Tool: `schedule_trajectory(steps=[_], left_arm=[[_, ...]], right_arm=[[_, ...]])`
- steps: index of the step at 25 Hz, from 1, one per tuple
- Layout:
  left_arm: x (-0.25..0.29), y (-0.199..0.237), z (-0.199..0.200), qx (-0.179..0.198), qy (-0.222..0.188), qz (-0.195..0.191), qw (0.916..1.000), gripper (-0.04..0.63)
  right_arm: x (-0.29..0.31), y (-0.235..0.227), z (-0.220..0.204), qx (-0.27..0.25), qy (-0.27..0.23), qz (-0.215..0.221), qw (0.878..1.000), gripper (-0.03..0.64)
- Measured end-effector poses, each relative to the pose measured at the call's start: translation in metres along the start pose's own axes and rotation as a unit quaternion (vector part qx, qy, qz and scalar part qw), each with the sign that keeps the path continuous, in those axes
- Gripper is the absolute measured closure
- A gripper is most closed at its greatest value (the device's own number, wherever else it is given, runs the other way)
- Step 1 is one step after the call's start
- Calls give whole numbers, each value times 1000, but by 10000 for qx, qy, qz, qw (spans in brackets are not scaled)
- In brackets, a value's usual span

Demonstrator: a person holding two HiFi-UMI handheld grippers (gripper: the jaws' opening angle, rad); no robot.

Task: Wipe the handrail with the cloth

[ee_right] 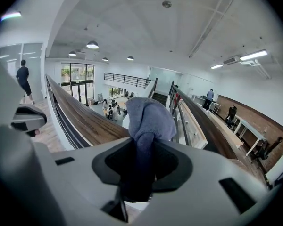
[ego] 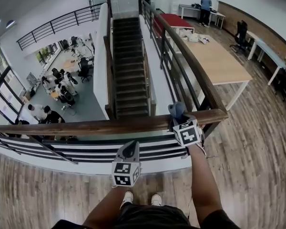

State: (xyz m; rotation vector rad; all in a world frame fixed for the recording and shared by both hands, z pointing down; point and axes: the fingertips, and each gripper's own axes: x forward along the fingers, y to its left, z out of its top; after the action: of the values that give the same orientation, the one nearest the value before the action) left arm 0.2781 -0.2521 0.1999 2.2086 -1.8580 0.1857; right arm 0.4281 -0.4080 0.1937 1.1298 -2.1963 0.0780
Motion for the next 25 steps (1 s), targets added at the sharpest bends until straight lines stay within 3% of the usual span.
schedule_trajectory(steps=[7,12,21,25], left_arm=[[11,-32,-1,142,105,-12,9998,592],[11,-51,-2,151,146,-41,9998,592],[15,-58,-11,219,251,125,9994,592],[17,-57,-18,176,295,173,9993,592]], right_arm=[[-10,-45,-19,-185,40,-77,9998,505],[-25,-95,-38,-61,168,-421,9990,506],[-31,-181,-63,-132,507,-848,9950,506],[-33,-190,-65,-167,415,-940,9946,509]])
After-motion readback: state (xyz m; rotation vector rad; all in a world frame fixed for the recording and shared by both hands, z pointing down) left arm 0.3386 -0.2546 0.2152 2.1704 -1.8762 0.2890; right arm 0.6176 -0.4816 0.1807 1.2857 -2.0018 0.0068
